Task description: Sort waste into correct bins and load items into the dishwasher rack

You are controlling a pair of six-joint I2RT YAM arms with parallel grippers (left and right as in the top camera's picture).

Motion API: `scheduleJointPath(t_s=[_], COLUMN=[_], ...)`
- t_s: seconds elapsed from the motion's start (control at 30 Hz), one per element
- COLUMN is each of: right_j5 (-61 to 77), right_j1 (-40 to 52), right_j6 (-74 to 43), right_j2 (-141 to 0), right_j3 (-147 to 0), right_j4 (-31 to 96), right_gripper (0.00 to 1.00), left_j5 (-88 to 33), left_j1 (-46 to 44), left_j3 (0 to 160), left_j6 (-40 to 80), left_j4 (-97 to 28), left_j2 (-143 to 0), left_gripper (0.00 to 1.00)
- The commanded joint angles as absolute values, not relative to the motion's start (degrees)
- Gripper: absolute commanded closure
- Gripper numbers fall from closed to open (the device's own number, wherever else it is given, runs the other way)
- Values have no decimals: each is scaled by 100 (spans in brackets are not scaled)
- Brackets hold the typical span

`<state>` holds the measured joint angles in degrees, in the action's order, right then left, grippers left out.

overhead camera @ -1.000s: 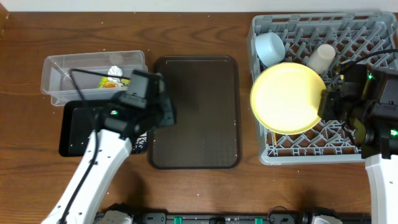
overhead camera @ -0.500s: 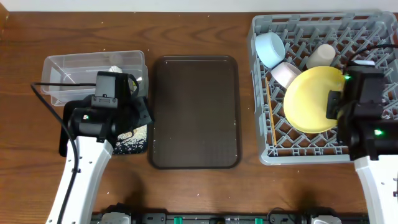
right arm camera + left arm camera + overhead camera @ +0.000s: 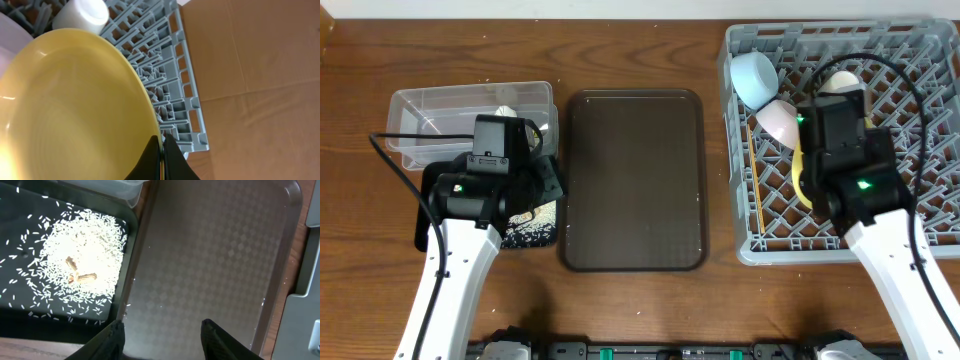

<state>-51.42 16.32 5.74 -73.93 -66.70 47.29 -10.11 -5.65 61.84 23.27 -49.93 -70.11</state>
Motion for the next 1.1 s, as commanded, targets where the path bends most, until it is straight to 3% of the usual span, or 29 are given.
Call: scheduleJointPath(t_s=[0.0, 0.27, 0.57, 0.63, 0.7, 1.07], right_j5=[-5463, -5312, -3448, -3336, -3177, -2620], right_j1=[1850, 2309, 2552, 2554, 2554, 2359], right_j6=[725, 727, -16, -290, -320, -617], right_j2=[-7585, -8086, -8130, -8123, -8114, -7081], right_j3=[-6792, -6790, -6790, -6790, -6792, -6796], right_j4=[4722, 4818, 5017, 5028, 5043, 5081], right_gripper=[99, 99, 99, 91, 76, 50], left_j5=[-958, -958, -958, -958, -958, -958], left_j1=[-532, -532, -532, -532, -532, -532], left_j3=[6163, 6163, 6163, 6163, 6163, 6163], left_j6=[2252, 2252, 2252, 2252, 2252, 2252], left_j4=[-5017, -5026, -5035, -5035, -5035, -5074], left_j2=[-6949, -6949, -6949, -6949, -6949, -6949], left_gripper=[48, 48, 48, 48, 48, 37])
